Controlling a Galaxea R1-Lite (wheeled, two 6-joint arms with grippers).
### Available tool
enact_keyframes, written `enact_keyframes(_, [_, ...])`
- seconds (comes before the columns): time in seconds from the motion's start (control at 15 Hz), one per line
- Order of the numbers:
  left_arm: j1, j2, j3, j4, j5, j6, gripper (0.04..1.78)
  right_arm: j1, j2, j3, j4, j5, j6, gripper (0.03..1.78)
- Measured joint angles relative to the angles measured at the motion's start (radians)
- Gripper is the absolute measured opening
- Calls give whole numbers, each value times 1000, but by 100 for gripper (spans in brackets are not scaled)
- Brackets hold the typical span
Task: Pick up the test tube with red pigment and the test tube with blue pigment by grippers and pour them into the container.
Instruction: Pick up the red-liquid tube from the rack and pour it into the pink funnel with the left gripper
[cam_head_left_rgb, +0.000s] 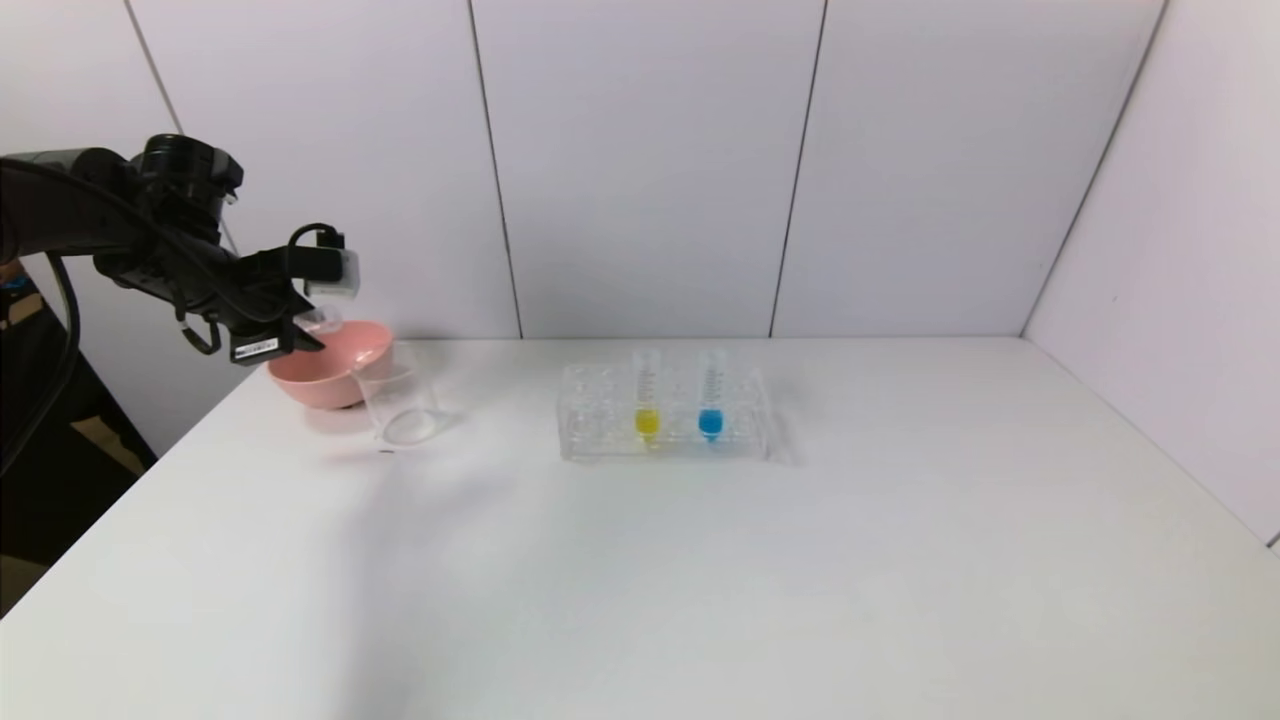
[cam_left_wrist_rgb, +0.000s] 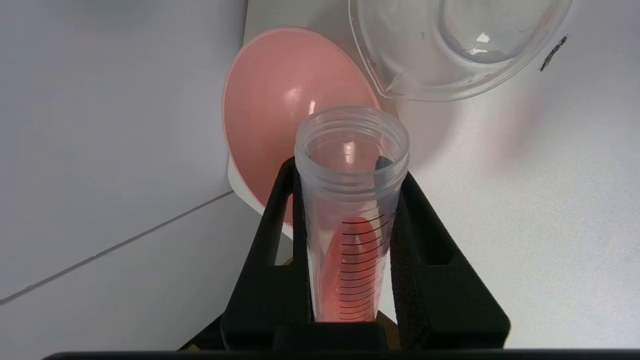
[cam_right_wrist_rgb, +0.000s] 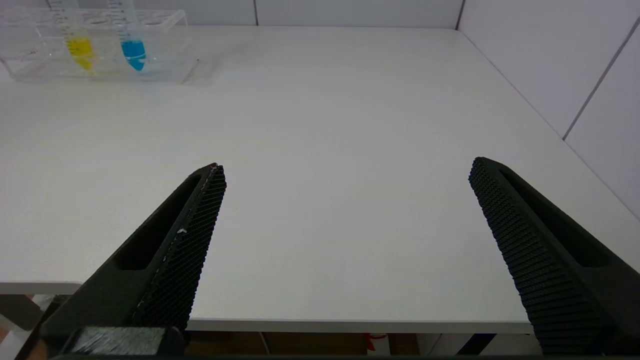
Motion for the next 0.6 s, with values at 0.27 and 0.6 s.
enact_keyframes(0.27, [-18, 2, 0, 1, 68, -16, 47, 0, 0, 0, 0, 0, 0, 177])
enact_keyframes(0.6, [-36, 5, 0, 22, 112, -37, 47, 0, 0, 0, 0, 0, 0, 177])
